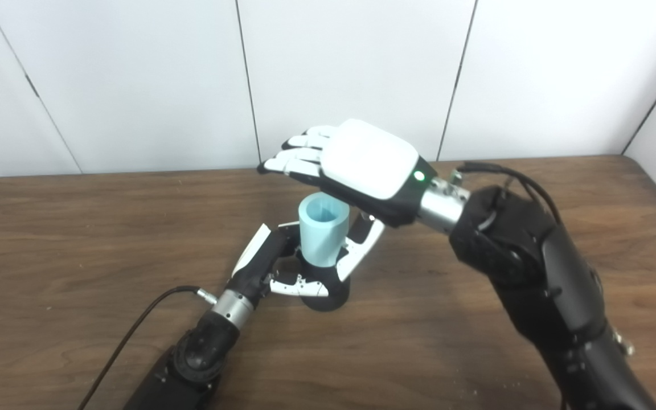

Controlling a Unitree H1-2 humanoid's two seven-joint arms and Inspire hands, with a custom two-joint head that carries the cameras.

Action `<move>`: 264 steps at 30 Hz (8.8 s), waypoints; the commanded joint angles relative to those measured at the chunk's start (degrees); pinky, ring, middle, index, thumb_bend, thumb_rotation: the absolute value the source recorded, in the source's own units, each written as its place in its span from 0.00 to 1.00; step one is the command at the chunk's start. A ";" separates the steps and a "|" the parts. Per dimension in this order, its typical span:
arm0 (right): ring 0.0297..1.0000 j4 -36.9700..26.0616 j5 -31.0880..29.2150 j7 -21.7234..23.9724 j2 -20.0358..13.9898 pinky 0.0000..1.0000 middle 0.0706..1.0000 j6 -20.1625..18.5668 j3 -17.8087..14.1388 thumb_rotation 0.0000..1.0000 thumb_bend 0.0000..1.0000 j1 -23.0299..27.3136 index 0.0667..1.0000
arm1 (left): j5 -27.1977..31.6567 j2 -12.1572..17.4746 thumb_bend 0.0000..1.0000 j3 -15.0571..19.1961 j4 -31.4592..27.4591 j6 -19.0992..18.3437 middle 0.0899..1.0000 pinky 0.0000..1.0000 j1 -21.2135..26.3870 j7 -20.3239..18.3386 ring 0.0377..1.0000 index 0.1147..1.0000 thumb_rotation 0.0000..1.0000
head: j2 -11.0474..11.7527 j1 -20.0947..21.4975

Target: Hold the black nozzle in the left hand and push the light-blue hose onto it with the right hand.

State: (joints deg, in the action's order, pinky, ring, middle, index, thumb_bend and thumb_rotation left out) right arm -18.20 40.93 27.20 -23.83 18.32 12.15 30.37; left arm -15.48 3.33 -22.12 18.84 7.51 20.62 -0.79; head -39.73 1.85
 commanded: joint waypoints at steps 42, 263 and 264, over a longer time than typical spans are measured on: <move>1.00 0.77 -4.08 -1.77 -3.15 1.00 1.00 4.29 1.80 0.59 0.96 -2.62 1.00 | -3.08 1.75 0.52 -2.70 4.58 -7.35 0.40 0.37 -7.29 -4.11 0.41 0.44 0.00 | -0.38 -0.69; 1.00 0.55 1.01 -27.88 -6.94 1.00 1.00 8.51 0.88 0.82 1.00 9.17 1.00 | -1.64 2.06 0.52 -2.39 0.60 -12.27 0.43 0.38 -8.49 -5.45 0.43 0.43 0.00 | -1.72 -0.89; 1.00 0.95 1.11 -28.86 -6.34 1.00 1.00 8.51 -0.29 0.83 1.00 9.45 1.00 | -1.76 2.08 0.52 -2.46 0.65 -12.16 0.43 0.39 -8.45 -5.42 0.44 0.42 0.00 | -1.72 -0.89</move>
State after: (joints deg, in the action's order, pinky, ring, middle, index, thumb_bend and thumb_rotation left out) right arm -15.70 42.11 2.79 -30.24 26.06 14.85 36.25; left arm -14.96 3.49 -22.44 13.85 4.51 17.61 -0.85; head -41.40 0.88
